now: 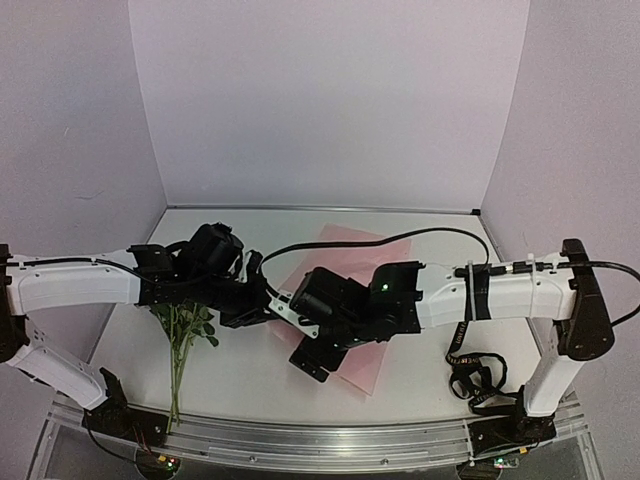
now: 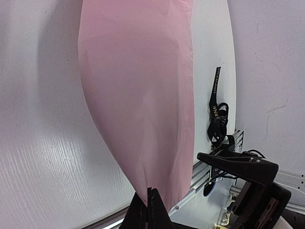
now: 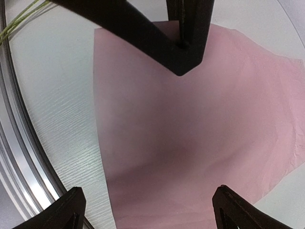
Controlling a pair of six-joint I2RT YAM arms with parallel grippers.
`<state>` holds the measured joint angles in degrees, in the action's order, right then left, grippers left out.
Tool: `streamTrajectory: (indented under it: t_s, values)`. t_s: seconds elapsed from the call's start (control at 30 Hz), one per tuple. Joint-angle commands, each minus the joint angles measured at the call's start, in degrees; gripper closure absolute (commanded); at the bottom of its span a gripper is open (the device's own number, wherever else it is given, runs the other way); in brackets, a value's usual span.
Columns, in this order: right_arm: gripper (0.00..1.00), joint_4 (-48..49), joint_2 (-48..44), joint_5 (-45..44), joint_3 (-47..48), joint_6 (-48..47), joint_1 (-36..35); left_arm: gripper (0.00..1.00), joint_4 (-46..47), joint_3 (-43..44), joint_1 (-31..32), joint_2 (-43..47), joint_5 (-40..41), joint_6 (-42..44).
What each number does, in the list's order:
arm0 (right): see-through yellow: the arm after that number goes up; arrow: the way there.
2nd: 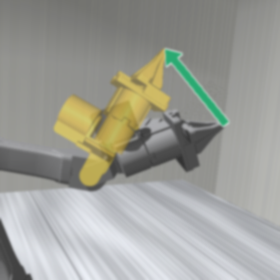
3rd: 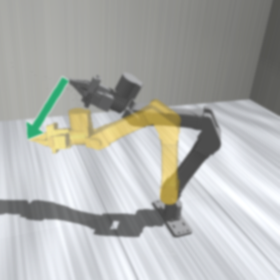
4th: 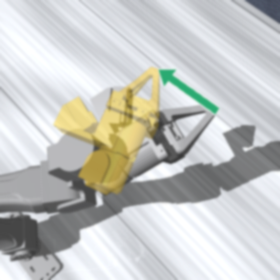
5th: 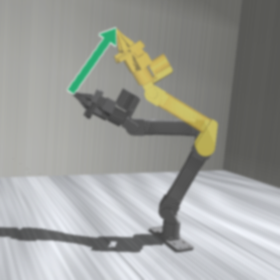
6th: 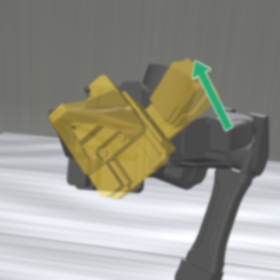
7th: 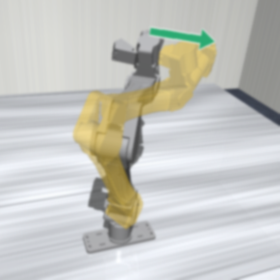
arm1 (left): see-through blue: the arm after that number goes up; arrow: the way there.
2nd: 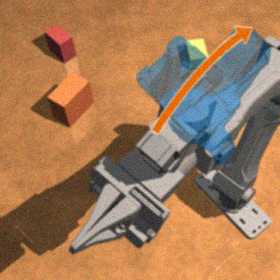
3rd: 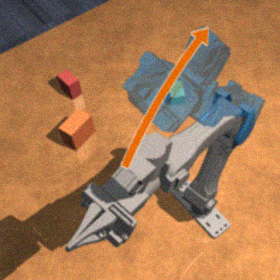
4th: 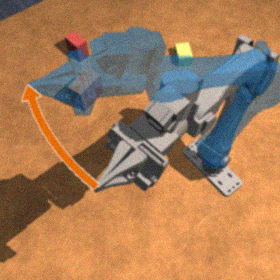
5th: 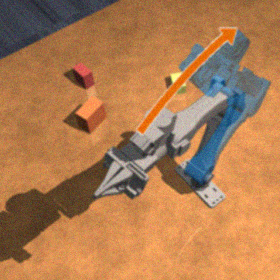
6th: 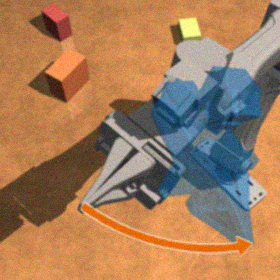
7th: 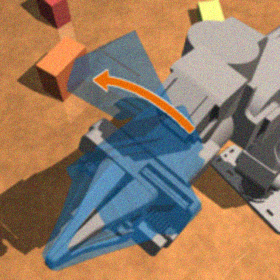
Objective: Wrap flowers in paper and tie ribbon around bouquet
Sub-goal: Unfold the folded wrapping paper at the center of the board.
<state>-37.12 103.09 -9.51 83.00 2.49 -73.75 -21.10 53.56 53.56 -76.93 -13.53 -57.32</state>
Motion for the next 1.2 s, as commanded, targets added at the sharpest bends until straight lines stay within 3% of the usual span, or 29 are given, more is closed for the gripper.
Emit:
streamTrajectory:
  t_s: [0.0, 0.47, 0.87, 0.97, 1.0, 1.07, 1.1, 1.13, 1.17]
  values:
    - [0.08, -0.21, 0.31, -5.99, 0.96, -1.2, 0.01, 1.0, -1.33, 0.77, -0.28, -0.03, -0.33, -0.27]
    - [0.19, -0.75, -0.2, -10.69, 0.23, -1.72, -0.04, 1.0, -2.94, 2.27, -0.3, -0.2, 0.18, 0.37]
    - [0.42, -1.06, 4.44, -12.38, 2.5, -1.97, -1.45, 1.0, -3.33, 2.75, -0.3, 0.54, -0.36, 0.02]
    - [0.55, -1.0, 4.97, -12.64, 3.07, -2.0, -1.91, 1.0, -3.41, 2.46, -0.3, 0.57, -0.25, -0.17]
    - [0.65, -1.02, 5.12, -12.95, 3.21, -2.01, -1.98, 1.0, -3.4, 2.25, -0.3, 0.66, -0.02, -0.32]
    - [0.94, -1.01, 5.26, -14.26, 3.46, -1.45, -2.01, 1.0, -3.46, 1.59, -0.3, 1.14, 1.07, -1.05]
    - [0.99, -1.02, 4.96, -15.03, 3.37, -1.04, -2.01, 1.0, -3.48, 1.08, -0.42, 1.66, 1.74, -1.39]
    - [1.0, -0.99, 4.45, -15.9, 3.13, -0.34, -2.01, 0.93, -3.55, 0.5, -0.63, 2.29, 2.51, -1.77]
    - [1.0, -0.88, 3.89, -16.97, 2.84, 0.71, -1.99, 0.8, -3.64, -0.22, -0.85, 3.01, 3.43, -2.23]
